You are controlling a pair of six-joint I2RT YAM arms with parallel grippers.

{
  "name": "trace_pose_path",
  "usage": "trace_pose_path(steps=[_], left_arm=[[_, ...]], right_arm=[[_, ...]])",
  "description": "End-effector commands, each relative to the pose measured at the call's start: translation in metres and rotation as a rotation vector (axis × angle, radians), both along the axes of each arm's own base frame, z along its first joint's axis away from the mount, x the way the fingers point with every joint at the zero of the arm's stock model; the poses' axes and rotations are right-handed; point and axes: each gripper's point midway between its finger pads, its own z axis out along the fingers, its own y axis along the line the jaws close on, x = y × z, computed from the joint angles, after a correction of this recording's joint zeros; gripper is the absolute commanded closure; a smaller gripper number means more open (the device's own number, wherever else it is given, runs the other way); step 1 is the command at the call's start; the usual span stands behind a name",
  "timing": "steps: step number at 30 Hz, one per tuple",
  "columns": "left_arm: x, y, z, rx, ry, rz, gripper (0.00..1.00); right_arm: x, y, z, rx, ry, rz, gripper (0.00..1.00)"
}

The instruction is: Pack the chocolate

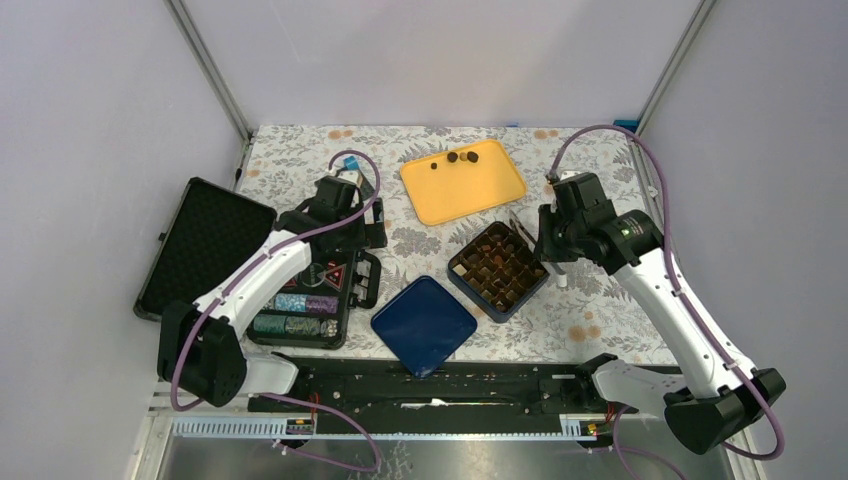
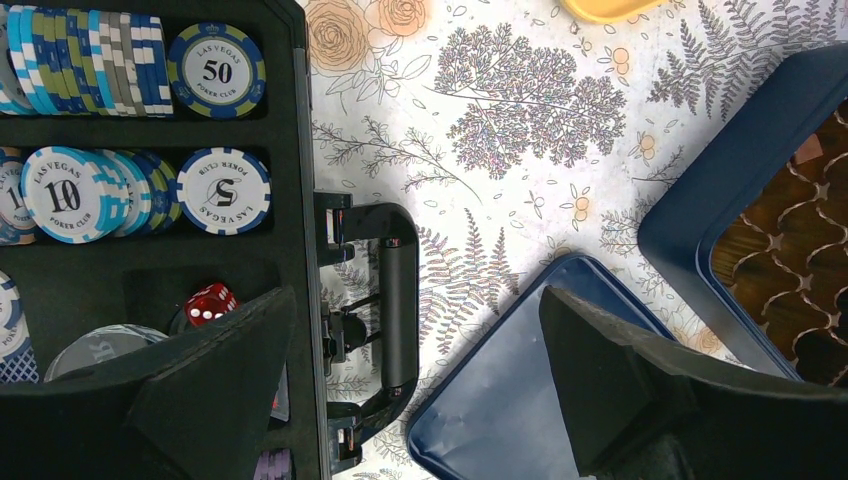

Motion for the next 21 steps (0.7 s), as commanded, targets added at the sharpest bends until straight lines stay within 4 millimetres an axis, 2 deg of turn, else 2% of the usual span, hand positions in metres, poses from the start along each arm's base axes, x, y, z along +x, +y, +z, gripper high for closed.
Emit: trace_pose_path(steps=[1, 4, 7, 9, 12, 15, 17, 21], left_arm=[[0.009, -0.005, 0.021, -0.045, -0.081, 0.002, 0.01], [0.008, -0.009, 0.026, -0.068, -0.080, -0.005, 0.01], [0.004, -0.022, 0.042, -0.139, -0.093, -0.043, 0.01], [0.001, -0.028, 0.053, -0.167, -0.112, -0.062, 0.01], [-0.005, -0.032, 0.057, -0.180, -0.115, -0.076, 0.01], [-0.013, -0.035, 0.054, -0.187, -0.105, -0.081, 0.01], [-0.018, -0.036, 0.050, -0.191, -0.095, -0.078, 0.01], [-0.024, -0.038, 0.044, -0.192, -0.077, -0.088, 0.01]], right_arm=[[0.034, -0.012, 0.040, -0.023, -0.220, -0.086, 0.80], [0.069, -0.023, 0.038, -0.060, -0.303, -0.146, 0.79], [0.113, -0.038, 0.032, -0.050, -0.358, -0.225, 0.78], [0.141, -0.057, 0.018, -0.050, -0.374, -0.297, 0.76], [0.176, -0.083, -0.009, -0.059, -0.368, -0.397, 0.76], [0.194, -0.105, -0.038, -0.114, -0.362, -0.498, 0.77], [0.200, -0.110, -0.059, -0.104, -0.368, -0.521, 0.77], [0.199, -0.127, -0.094, -0.115, -0.376, -0.581, 0.74]])
